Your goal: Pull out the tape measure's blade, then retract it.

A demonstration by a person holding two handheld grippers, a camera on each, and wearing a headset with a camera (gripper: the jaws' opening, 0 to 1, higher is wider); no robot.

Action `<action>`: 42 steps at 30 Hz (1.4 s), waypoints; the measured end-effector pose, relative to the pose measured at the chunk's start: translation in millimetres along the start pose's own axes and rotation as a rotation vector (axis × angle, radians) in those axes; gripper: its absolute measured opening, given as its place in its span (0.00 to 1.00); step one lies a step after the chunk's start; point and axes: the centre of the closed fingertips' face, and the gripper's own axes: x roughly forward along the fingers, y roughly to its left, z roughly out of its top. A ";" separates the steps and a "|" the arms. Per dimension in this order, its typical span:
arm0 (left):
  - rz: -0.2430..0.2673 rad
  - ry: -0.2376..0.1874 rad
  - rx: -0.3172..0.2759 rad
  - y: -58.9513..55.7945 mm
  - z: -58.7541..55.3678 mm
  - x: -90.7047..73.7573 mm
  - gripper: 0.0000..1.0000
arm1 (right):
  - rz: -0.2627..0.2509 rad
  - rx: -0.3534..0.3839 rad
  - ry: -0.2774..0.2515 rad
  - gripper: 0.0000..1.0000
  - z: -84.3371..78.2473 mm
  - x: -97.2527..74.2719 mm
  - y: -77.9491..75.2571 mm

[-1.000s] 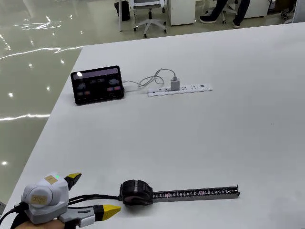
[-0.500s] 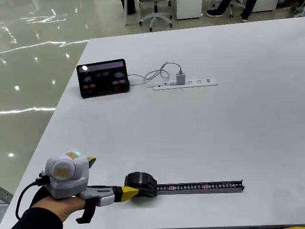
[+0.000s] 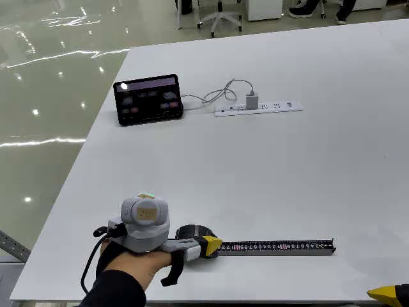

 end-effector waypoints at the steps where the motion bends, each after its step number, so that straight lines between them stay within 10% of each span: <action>1: 0.003 -0.004 -0.016 -0.2 -0.9 1.2 0.99 | 0.009 -0.002 0.003 0.96 0.9 2.0 0.8; 8: 0.116 -0.021 -0.148 -0.2 -16.7 12.9 0.97 | 0.076 -0.055 0.058 1.00 7.5 25.4 3.4; 19: 0.120 -0.009 -0.095 -2.2 -22.6 26.1 0.97 | 0.250 -0.239 0.186 0.99 17.0 52.3 11.1; 29: 0.070 0.015 -0.059 -15.4 -28.0 35.2 0.93 | 0.385 -0.430 0.230 0.53 17.2 79.2 27.3; 42: 0.057 0.003 -0.111 -10.3 -26.8 35.3 0.89 | 0.442 -0.446 0.347 0.17 -8.6 96.2 20.7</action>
